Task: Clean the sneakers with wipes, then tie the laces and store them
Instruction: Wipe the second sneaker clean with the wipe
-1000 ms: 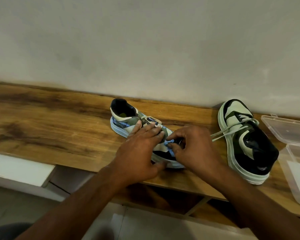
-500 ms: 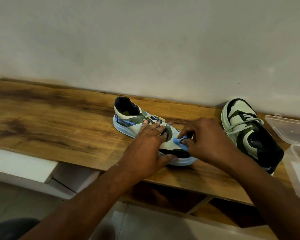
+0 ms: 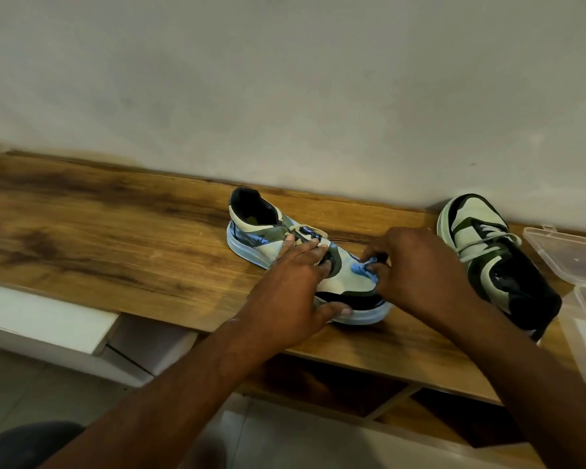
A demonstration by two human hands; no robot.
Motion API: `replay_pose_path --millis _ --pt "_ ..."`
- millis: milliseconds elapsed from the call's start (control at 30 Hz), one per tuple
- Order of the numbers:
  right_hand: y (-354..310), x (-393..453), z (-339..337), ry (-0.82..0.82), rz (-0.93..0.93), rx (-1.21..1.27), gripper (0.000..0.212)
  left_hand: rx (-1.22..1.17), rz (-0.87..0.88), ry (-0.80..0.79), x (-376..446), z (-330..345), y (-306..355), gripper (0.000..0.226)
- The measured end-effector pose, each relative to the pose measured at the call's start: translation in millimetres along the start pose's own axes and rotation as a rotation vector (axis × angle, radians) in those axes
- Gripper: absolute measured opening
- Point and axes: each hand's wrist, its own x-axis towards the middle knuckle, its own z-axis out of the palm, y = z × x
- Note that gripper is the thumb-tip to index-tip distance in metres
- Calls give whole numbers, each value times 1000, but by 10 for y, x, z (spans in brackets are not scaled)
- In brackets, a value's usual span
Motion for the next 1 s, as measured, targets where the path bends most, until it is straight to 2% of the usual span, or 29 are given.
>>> replay_pose_path --millis 100,200,300,400,500,600,700,767,867,933,1000 --pt "-170 -40 207 104 -33 39 22 0 9 8 1 -18 23 76" --pt "-279 -77 189 -3 -144 91 23 -5 33 -7 9 -40 33 71" --pt "-126 -24 -44 -137 -102 93 19 -2 27 -6 13 -26 15 77" --pt "-17 -2 -50 -46 21 -50 21 3 -5 -18 8 -2 17 82" --pt "-195 -70 169 76 -11 -34 23 15 5 -10 12 -17 50 77" --pt "-346 -138 162 -14 -98 118 26 6 39 -9 21 -47 64 71" --pt "-264 -104 -20 -95 -80 114 21 21 46 -18 15 -28 43 73" --pt "-165 -82 -49 -83 -18 56 19 8 26 -17 5 -9 27 79" --pt "-145 -90 65 57 0 -56 20 9 28 -12 11 -2 32 80" --pt "-225 -125 173 75 -50 1 18 13 36 -10 18 -18 45 74" --pt "-310 -151 184 19 -110 90 20 -2 52 3 23 -36 55 70"
